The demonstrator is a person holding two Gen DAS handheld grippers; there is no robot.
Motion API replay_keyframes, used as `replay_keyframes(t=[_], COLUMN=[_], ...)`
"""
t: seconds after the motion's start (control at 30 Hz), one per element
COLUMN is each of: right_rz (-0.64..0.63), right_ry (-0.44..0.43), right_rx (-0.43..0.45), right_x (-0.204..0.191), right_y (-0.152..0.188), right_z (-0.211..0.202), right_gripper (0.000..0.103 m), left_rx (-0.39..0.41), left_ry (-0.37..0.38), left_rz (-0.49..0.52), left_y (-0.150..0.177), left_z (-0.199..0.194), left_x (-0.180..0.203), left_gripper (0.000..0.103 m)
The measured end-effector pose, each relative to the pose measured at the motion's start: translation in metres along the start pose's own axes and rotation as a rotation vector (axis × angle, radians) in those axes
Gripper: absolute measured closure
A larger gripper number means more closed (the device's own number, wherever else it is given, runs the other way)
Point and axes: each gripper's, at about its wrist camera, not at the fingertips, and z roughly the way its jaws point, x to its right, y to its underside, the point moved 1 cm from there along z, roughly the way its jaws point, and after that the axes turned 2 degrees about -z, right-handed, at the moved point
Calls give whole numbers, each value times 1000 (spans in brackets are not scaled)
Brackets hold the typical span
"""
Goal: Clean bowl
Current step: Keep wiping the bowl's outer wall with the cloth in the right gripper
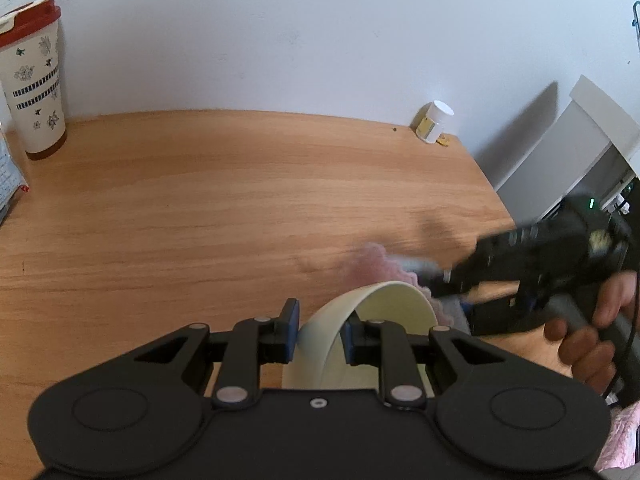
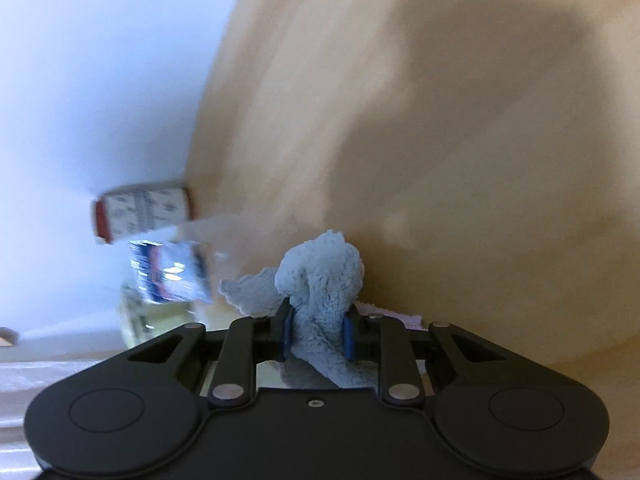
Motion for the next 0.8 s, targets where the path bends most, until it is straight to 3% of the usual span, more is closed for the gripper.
replay_keyframes(t=[0.2, 0.37, 0.53, 0.8], right_rz=[-113, -173, -279, -317], right_ry=[36, -10, 35, 134], right_rx=[-19, -66, -106, -61], right_x=[-40, -69, -91, -84], right_y=[-8, -10, -5, -16], right_z=[12, 28, 40, 27], right_gripper=[75, 75, 75, 75], left_rx=[-23, -46, -50, -65], left_ry=[6, 25, 49, 75], left_rz=[12, 23, 26, -79], left_y=[2, 5, 5, 3], left_z=[5, 10, 12, 16], left_x=[0, 1, 0, -24], left_gripper=[83, 83, 83, 85])
